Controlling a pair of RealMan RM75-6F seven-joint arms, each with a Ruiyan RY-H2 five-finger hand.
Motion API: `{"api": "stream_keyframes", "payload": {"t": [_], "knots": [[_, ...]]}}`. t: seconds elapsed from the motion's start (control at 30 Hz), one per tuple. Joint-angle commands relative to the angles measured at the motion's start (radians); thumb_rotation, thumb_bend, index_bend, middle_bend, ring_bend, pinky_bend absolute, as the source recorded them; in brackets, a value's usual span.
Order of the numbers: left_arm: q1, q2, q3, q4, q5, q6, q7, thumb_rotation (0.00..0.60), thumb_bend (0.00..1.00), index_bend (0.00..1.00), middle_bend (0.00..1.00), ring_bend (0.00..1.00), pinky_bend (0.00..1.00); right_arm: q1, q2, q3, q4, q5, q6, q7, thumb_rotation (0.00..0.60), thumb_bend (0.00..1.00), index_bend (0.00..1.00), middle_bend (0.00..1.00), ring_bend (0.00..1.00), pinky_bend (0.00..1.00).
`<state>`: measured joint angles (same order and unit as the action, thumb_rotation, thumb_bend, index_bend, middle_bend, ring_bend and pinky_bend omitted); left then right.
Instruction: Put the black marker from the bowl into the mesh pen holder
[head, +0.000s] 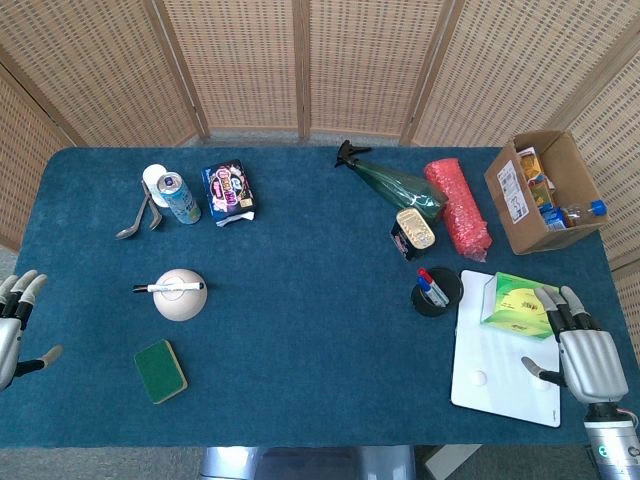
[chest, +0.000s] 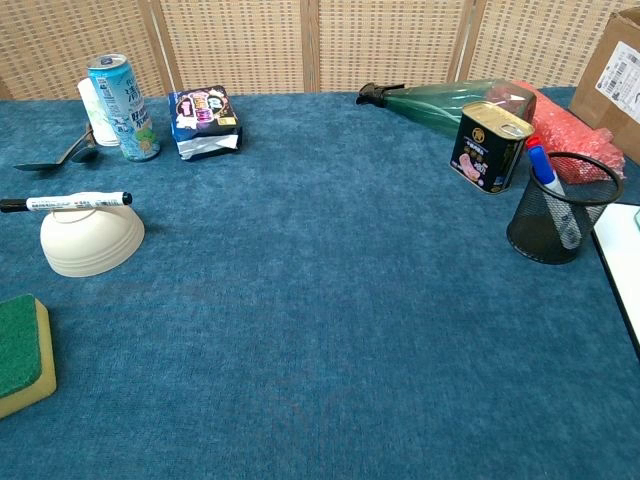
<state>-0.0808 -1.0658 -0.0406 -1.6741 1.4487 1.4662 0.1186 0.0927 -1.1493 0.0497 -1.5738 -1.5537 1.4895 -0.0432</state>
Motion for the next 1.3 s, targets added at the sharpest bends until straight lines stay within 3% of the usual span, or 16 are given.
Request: {"api": "stream_keyframes", "payload": {"t": [0.03, 0.43, 0.6, 1.0, 1.3], "knots": [[0.003, 0.001, 0.003, 0.0, 0.007, 0.006, -0.004, 0.6, 0.03, 0.06, 0.0, 0.0, 0.0, -0.002, 0.001, -0.001, -0.001, -0.006, 0.005, 0.002, 0.6, 0.0, 0.0, 0.0, 0.0, 0.31], [-0.02, -0.006, 0.0, 0.003, 0.003, -0.035, -0.012, 0.6, 0.03, 0.1, 0.0, 0.0, 0.0, -0.005, 0.011, 0.001, -0.008, -0.001, 0.011, 0.02, 0.6, 0.0, 0.0, 0.0, 0.0, 0.31], [-0.086, -0.015, -0.031, -0.015, -0.029, -0.126, -0.007, 0.6, 0.03, 0.1, 0.0, 0.0, 0.0, -0.002, 0.012, 0.002, -0.006, 0.008, -0.002, 0.028, 0.6, 0.0, 0.0, 0.0, 0.0, 0.31], [-0.242, -0.075, -0.112, -0.055, -0.182, -0.287, 0.175, 0.6, 0.06, 0.31, 0.0, 0.0, 0.0, -0.003, 0.019, -0.001, -0.009, -0.002, 0.005, 0.043, 0.6, 0.0, 0.0, 0.0, 0.0, 0.31], [-0.313, -0.153, -0.132, -0.053, -0.279, -0.328, 0.305, 0.6, 0.14, 0.34, 0.0, 0.0, 0.01, -0.004, 0.023, -0.002, -0.011, -0.006, 0.008, 0.054, 0.6, 0.0, 0.0, 0.0, 0.0, 0.31]]}}
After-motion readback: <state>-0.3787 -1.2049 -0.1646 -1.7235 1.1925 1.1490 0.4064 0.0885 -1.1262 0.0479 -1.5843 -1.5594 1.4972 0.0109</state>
